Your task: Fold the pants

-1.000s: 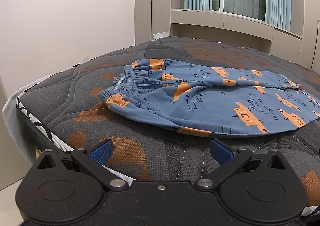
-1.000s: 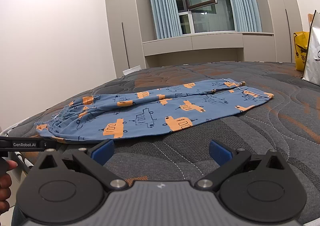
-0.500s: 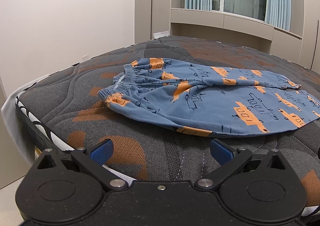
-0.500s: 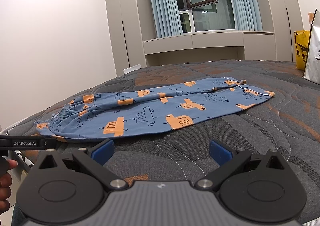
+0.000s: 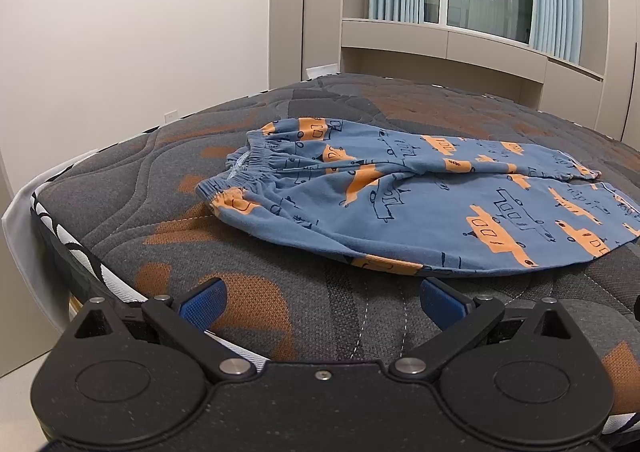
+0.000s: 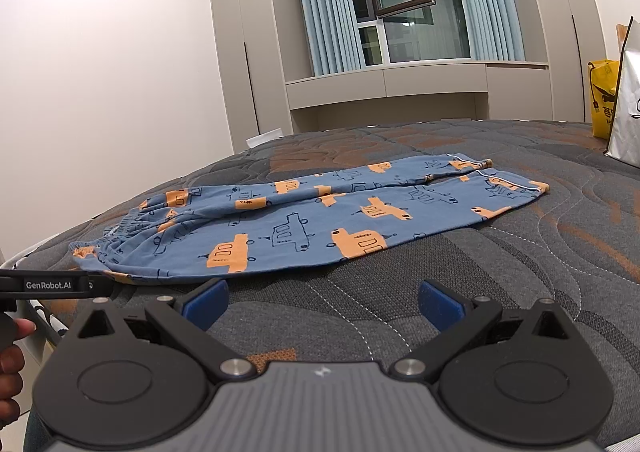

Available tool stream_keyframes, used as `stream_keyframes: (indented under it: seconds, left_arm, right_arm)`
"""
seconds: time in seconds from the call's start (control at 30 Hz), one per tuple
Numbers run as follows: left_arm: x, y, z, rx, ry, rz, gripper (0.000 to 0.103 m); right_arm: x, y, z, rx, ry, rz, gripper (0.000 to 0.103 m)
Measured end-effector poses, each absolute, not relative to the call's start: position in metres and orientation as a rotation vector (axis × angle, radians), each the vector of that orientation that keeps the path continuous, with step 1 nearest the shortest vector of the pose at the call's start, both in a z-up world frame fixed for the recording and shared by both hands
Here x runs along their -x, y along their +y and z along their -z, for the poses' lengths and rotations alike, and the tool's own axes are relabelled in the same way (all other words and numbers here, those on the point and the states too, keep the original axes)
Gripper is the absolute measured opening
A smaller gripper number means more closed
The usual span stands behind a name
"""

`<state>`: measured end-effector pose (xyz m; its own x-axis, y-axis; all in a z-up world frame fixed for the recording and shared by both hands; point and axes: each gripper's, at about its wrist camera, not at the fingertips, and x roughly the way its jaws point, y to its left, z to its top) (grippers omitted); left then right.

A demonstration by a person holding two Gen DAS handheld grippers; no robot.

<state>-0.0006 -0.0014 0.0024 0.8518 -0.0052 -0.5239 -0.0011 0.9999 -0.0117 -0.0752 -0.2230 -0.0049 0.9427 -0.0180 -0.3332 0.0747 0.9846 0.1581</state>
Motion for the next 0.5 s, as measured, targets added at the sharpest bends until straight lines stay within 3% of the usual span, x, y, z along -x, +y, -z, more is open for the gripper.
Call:
stream_keyframes:
  seconds: [0.5]
  left_arm:
    - [-0.021,0.022,-0.008,0.246,0.628,0.064,0.102]
  right_arm:
    - [0.064,-0.223,0.003,-0.181,0.387,0.092,0.103]
